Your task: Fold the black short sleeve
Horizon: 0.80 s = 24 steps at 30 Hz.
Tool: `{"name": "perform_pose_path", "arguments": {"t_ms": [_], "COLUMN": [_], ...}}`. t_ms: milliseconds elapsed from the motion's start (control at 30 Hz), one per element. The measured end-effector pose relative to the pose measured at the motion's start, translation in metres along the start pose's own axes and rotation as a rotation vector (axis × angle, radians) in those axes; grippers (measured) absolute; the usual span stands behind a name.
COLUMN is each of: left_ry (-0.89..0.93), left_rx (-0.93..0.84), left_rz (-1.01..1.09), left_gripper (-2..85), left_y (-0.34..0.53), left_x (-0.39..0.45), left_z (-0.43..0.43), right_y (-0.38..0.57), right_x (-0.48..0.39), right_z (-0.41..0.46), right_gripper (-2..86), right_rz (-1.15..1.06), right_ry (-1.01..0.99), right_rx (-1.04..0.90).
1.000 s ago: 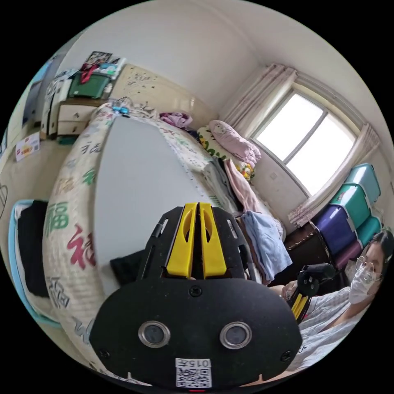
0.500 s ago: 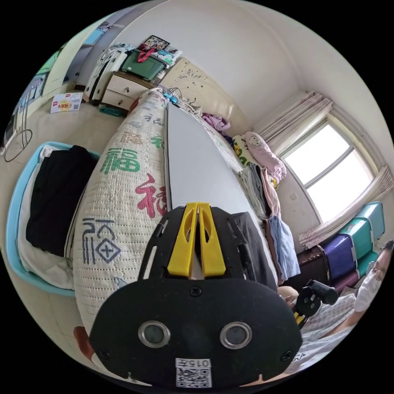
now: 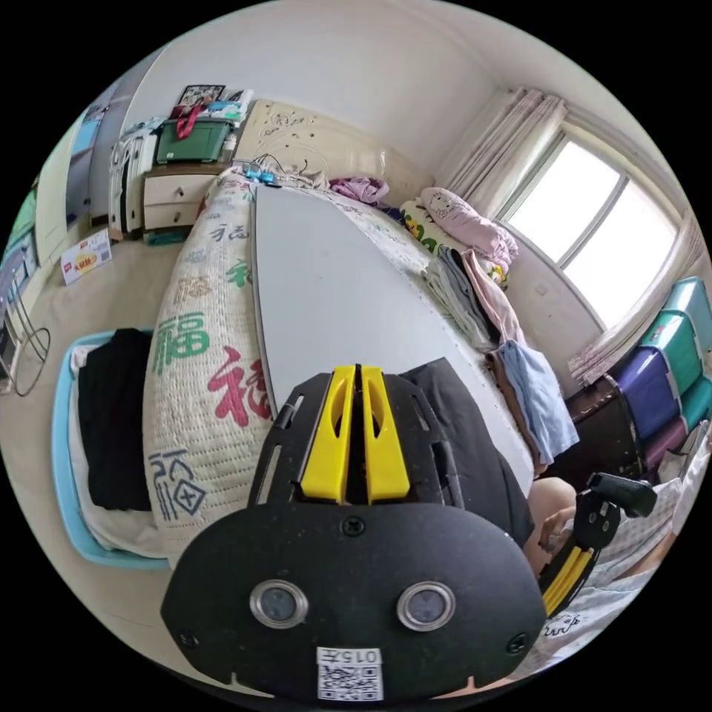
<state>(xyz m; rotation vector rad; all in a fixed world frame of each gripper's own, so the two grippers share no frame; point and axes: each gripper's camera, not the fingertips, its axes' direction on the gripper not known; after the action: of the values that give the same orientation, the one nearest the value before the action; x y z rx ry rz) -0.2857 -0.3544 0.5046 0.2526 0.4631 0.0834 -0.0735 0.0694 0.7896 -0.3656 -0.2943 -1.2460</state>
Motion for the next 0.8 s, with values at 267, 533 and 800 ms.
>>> {"name": "perform_pose_path", "arguments": {"t_ms": [267,533,800], "left_ry": [-0.263,-0.421,-0.292], "left_rx": [-0.180,-0.197,-0.130], "left_rz": [0.037,0.004,0.292], "left_gripper": [0.4,7.4,9.6], "left_y": [-0.008,-0.016,-0.062], "left_x": [0.026,0.059,0.180], "left_z": [0.067,0.075,0.066], "right_y": [-0.007,0.012,0.109], "right_x": [0.032,0.018,-0.019], "right_z": [0.087,0.065,-0.015], "right_gripper": [1.9,6.0,6.5], "right_rz": [0.162,0.098,0.130], "right_ry": [0.227,0.177,0.460], "right_rx": [-0.144,-0.062,0.045]}}
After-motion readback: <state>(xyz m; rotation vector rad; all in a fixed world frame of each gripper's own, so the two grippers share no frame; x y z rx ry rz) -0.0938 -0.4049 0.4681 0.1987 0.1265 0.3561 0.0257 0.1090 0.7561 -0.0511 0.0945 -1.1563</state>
